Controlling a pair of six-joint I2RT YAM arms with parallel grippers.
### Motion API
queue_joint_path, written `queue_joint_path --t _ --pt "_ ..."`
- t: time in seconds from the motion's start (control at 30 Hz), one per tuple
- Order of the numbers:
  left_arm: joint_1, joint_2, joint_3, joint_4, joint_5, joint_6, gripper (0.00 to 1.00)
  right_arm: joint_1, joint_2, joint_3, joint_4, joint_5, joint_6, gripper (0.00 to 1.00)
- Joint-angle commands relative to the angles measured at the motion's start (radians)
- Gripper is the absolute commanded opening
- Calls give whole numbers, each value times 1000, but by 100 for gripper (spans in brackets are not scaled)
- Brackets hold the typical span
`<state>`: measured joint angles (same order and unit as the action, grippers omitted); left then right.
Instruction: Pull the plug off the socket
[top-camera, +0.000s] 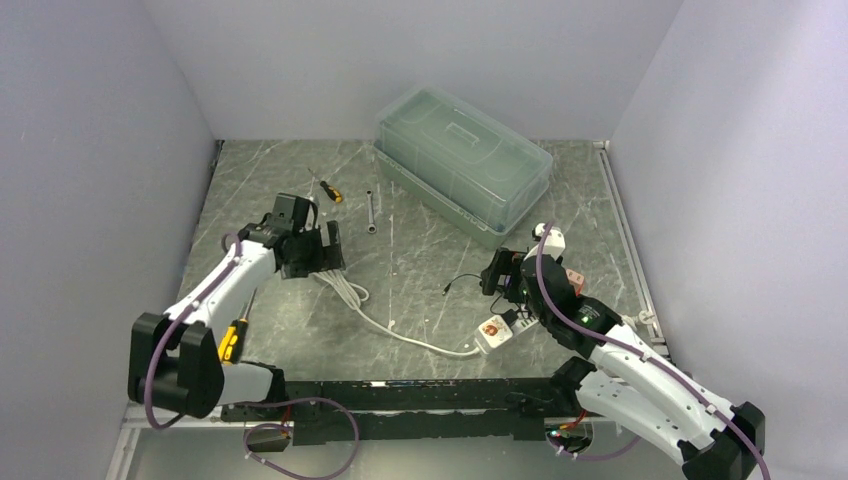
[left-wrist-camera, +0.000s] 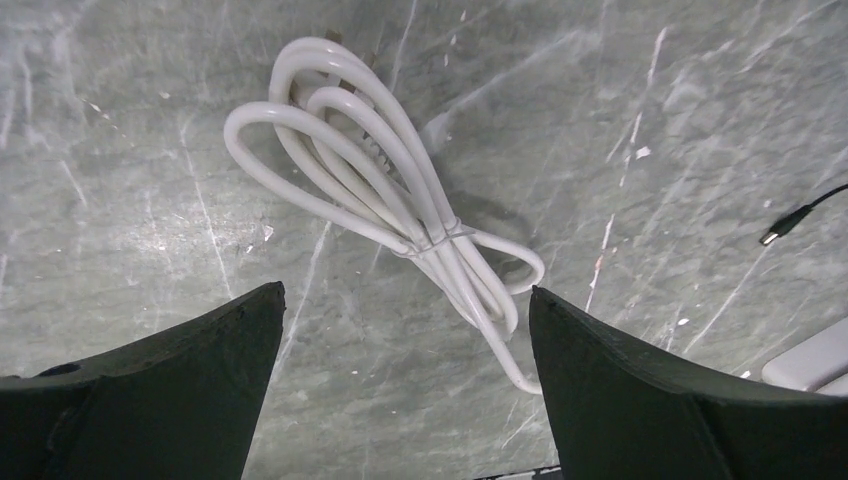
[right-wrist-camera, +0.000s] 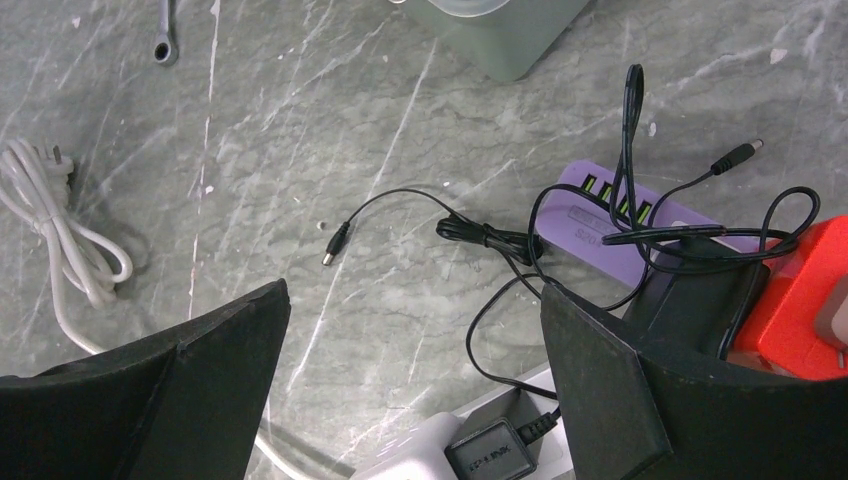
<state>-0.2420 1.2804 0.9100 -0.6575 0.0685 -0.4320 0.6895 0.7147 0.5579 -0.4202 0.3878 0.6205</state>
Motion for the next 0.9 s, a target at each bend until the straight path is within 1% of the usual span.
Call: queue_joint_path --t 0.0,0.37,0.6,0.7,0.77,0.8,0.87 --pt "-5 52 43 -6 42 -9 92 -4 0 -6 4 -14 -4 100" --pt "-8 220 79 -3 93 -10 78 -6 -13 -22 -6 4 14 100" --pt "-8 281 95 -12 93 0 73 -5 -7 -22 -9 -7 21 99" --pt "-8 310 106 -20 77 5 67 -7 -12 -26 -2 -16 22 99" --pt "-8 328 115 -22 47 9 65 -6 -15 -28 0 -21 24 99" --pt "-8 348 125 -28 30 9 63 -5 -17 -29 0 -22 26 99" --pt "-7 387 148 -40 -1 10 54 -5 -19 -34 2 -25 29 99"
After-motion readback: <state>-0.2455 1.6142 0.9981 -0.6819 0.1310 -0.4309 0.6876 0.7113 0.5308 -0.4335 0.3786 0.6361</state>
